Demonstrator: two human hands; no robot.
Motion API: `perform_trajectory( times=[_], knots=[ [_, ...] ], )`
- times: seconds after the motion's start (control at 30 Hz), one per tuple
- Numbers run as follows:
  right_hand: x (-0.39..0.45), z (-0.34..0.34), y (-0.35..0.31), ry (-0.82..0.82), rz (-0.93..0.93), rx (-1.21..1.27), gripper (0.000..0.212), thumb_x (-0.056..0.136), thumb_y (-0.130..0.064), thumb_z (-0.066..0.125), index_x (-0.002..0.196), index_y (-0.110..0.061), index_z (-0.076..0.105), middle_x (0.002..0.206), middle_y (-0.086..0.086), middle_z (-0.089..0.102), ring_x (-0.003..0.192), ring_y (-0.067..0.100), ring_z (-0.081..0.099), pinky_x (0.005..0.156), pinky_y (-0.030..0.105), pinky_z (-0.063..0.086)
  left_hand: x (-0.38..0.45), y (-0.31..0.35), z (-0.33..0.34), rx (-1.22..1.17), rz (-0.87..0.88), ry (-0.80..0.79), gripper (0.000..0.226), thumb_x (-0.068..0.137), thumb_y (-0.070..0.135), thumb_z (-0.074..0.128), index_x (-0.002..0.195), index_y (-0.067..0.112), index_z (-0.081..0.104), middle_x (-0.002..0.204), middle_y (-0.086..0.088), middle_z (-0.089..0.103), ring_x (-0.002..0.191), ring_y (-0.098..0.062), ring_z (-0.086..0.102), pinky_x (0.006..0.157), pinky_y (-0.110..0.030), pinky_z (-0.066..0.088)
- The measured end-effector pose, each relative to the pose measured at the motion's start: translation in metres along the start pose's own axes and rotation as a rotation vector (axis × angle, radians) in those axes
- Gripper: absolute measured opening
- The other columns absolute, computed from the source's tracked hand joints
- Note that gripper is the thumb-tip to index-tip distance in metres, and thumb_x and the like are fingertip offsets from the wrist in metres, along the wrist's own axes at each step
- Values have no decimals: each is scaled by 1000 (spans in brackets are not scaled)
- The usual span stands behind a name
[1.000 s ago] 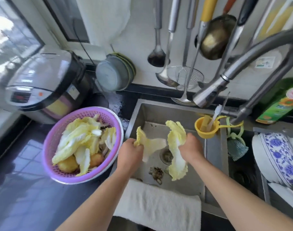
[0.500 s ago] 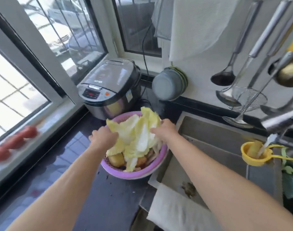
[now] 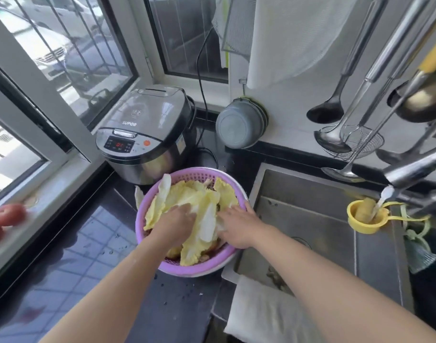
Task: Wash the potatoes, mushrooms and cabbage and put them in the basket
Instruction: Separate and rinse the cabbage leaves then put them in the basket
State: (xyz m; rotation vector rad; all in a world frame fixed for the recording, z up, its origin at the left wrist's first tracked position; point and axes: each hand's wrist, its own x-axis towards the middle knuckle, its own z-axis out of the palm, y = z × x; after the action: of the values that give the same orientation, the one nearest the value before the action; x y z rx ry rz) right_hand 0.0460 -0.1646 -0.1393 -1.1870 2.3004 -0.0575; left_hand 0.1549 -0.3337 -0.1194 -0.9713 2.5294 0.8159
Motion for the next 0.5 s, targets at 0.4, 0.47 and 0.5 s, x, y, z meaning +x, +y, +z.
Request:
perform_trajectory(
  times=[0.4, 0.47, 0.5],
  knots=[
    [-20, -15, -3, 290, 53, 359, 49, 97, -18, 48, 145, -18, 52, 157, 0, 39, 148, 20, 25, 123, 40, 25, 23, -33, -12, -118, -167, 435, 48, 104, 33, 32, 144, 16, 54, 153, -14, 42, 141, -39, 37, 115, -57, 35],
    [-13, -17, -16, 374, 72, 395, 43, 96, -10, 45, 136, -16, 59, 146, -2, 49, 139, 19, 35, 118, 39, 32, 24, -40, -19, -296, -237, 532, 41, 104, 25, 34, 135, 13, 58, 145, -15, 47, 132, -39, 45, 109, -54, 40],
    [-8, -19, -23, 404, 73, 412, 40, 96, -8, 45, 131, -16, 62, 141, -3, 51, 136, 19, 38, 116, 38, 34, 27, -49, -25, -387, -303, 563, 41, 102, 24, 35, 132, 11, 60, 143, -16, 50, 129, -40, 49, 105, -54, 43]
  ],
)
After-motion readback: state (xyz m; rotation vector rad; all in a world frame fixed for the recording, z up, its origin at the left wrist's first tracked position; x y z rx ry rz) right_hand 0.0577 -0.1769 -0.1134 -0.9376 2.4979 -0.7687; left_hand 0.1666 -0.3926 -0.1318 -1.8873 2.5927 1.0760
